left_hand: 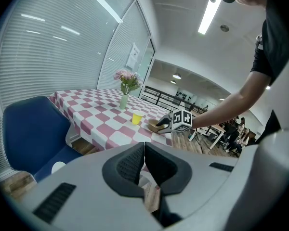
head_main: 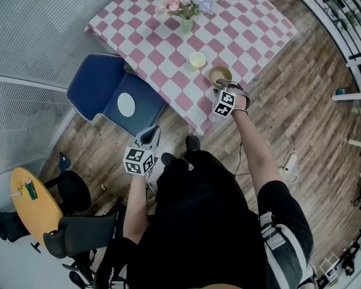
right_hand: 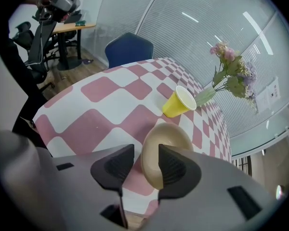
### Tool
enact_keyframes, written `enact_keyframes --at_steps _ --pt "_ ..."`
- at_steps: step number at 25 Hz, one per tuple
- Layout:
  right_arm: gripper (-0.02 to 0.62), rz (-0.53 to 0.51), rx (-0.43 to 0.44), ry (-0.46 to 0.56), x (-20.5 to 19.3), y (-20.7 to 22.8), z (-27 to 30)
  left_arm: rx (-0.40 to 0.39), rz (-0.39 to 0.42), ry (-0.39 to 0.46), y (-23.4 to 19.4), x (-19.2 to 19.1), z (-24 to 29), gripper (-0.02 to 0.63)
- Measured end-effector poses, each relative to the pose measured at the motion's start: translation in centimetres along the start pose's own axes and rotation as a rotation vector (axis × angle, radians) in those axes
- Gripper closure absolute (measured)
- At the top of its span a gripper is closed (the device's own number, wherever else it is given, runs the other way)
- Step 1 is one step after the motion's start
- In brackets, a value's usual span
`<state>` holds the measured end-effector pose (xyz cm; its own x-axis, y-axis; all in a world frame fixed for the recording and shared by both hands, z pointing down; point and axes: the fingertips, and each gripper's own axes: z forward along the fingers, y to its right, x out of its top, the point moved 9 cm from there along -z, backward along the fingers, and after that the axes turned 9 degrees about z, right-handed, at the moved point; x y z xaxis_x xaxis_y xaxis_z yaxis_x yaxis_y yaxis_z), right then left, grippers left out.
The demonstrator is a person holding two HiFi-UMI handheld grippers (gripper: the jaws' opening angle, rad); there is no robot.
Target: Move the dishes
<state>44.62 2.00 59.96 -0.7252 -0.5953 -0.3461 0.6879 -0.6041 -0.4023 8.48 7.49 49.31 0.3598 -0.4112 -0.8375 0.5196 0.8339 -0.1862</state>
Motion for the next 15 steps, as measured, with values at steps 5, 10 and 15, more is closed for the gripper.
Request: enact_keyframes --at_steps 5,10,15 --pt "0.403 0.035 -0.004 0.019 0.5 -0.6 -0.9 -0.003 0.001 0.004 -0.2 -0.2 -1.0 0.583" --pt "0.376 0.053 -0.024 0.031 1.8 -2.0 -2.1 -0.001 0.003 0.012 -0.9 -1.0 -3.1 0.583" --pt "0.367 0.048 -0.041 0.035 3.3 -4.0 -3.6 0.008 -0.006 0.018 -1.7 -2.2 -5.9 0.583"
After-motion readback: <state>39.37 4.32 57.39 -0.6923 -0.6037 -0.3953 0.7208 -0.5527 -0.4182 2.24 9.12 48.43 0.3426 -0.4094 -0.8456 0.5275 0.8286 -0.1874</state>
